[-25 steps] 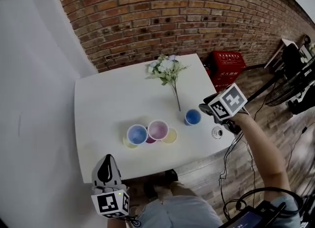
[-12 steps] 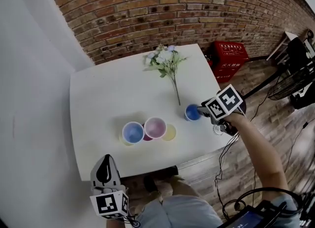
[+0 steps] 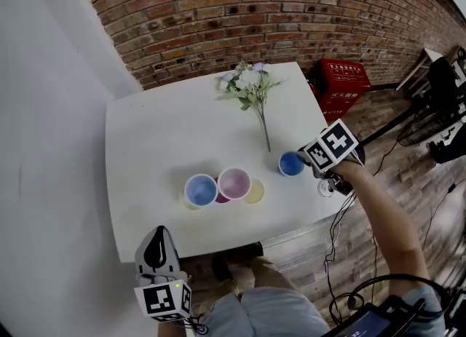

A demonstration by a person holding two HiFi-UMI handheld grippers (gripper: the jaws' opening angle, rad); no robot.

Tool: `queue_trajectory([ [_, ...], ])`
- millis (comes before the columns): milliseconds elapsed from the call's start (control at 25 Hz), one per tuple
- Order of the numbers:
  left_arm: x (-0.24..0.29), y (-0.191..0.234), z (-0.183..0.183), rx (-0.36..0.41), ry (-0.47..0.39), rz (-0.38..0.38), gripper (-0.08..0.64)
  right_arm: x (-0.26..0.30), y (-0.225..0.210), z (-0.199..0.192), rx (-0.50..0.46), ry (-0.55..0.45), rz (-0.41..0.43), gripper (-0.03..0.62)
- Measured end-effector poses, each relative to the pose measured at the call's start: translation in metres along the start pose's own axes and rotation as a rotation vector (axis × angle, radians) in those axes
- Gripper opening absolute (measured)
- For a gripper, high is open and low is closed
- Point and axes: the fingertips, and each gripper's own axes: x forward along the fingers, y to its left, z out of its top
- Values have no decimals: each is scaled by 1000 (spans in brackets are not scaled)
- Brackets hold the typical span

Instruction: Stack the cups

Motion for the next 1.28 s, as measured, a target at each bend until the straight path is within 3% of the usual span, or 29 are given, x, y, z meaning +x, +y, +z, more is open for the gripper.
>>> queue_trajectory([
  [280, -11, 2, 3, 3, 2, 14, 9, 5, 5, -6, -23, 22, 7, 57],
  [400, -12, 2, 1, 5, 3, 19, 9, 4, 5, -3, -21, 12, 10, 26],
  [680, -22, 4, 7, -12, -66, 31, 9, -55, 31, 42, -17, -77, 79, 23],
  [840, -38, 12, 24, -27, -119, 53, 9, -103, 69, 85, -61, -127, 147, 23],
  [1000, -55, 21, 31, -42, -150, 85, 9, -131, 128, 115, -126, -146, 269, 23],
  [1120, -67, 28, 31, -56, -157, 110, 9, -136, 171, 128, -182, -139, 346, 23],
  [1280, -82, 40, 29, -63, -163, 140, 9, -127, 204, 133, -238, -111, 373, 23],
])
